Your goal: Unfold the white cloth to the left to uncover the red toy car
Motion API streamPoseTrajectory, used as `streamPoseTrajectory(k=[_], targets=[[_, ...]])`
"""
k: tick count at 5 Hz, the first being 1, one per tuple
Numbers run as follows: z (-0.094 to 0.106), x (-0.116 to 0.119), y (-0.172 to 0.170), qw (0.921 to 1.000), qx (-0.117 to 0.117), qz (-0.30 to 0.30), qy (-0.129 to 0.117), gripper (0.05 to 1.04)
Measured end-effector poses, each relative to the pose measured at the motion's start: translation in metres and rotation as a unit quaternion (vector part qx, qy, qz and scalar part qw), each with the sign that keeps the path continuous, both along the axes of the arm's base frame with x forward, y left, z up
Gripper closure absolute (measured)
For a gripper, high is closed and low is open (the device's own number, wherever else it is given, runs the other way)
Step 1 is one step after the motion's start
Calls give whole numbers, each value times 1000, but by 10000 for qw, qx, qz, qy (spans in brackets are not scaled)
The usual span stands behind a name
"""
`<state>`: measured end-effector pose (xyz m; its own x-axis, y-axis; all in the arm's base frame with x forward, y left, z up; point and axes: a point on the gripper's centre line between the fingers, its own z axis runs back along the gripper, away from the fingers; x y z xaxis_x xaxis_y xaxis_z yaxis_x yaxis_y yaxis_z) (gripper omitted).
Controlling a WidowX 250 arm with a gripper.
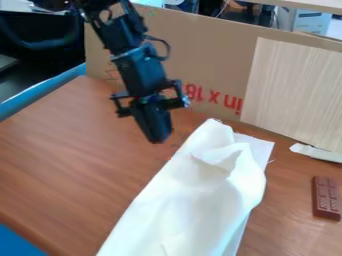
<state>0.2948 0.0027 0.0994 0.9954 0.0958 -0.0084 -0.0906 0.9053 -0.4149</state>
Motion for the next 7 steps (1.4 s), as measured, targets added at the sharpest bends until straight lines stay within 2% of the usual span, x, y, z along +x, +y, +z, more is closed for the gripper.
streamPoseTrajectory(k=[1,2,3,4,6,7], targets=[[1,-5,2,9999,-40,-47,111,658],[8,-9,-11,9996,-111,-240,-67,352],[4,-10,-38,9984,-143,-529,-158,107],[4,-6,-62,9975,-83,-639,-299,83],[-17,4,-106,9981,43,-582,-172,83],[-32,7,-118,9983,169,-552,-49,83]])
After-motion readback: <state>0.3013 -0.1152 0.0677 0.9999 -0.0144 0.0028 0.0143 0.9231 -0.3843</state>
